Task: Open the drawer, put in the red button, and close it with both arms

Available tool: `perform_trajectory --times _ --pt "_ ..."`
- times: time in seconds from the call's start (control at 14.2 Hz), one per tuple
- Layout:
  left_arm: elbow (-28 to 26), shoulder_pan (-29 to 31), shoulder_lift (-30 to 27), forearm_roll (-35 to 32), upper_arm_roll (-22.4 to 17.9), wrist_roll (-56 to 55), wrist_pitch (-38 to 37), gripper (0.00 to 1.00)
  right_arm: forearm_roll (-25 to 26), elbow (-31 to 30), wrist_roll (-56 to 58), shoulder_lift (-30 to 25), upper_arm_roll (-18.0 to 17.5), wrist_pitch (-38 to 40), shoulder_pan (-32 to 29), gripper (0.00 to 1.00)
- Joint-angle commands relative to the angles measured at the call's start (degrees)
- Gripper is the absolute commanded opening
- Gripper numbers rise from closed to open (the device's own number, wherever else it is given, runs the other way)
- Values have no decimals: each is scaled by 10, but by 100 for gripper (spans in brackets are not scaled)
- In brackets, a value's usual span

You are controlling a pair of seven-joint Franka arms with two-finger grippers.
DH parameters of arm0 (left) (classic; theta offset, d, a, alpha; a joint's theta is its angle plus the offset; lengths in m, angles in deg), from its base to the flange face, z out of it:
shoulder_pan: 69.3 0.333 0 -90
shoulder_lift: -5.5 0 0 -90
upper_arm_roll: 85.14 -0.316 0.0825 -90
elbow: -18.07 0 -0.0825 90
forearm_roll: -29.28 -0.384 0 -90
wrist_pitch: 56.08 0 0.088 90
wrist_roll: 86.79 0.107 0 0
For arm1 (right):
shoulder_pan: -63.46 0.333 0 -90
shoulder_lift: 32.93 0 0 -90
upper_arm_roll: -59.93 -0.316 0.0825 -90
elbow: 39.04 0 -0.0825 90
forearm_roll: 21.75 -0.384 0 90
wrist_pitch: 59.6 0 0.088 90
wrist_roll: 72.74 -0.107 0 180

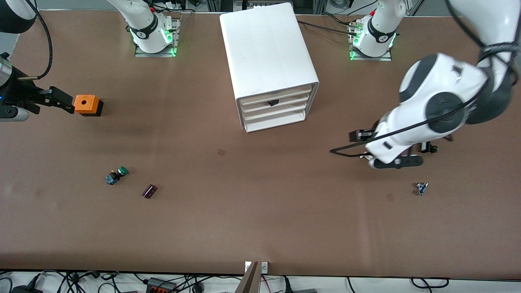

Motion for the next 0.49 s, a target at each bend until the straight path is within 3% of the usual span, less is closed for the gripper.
perform_trajectory --times 0.0,0.07,0.21,0.28,0.42 --pt "-6 46 -66 3 -10 126 -28 100 5 -13 4 -10 -3 -9 -3 100" --pt "-9 37 -94 17 -59 169 -28 100 4 -10 -2 -11 -3 -1 -3 100" --pt "-50 -34 -152 101 -193 247 -21 100 2 -7 -6 -9 -3 5 -3 100" --pt "-78 -54 -181 122 -237 273 -9 100 1 -7 -6 -9 -3 5 -3 100" --pt "-137 -69 -244 122 -268 299 44 100 1 -7 -6 -5 -3 0 -3 100"
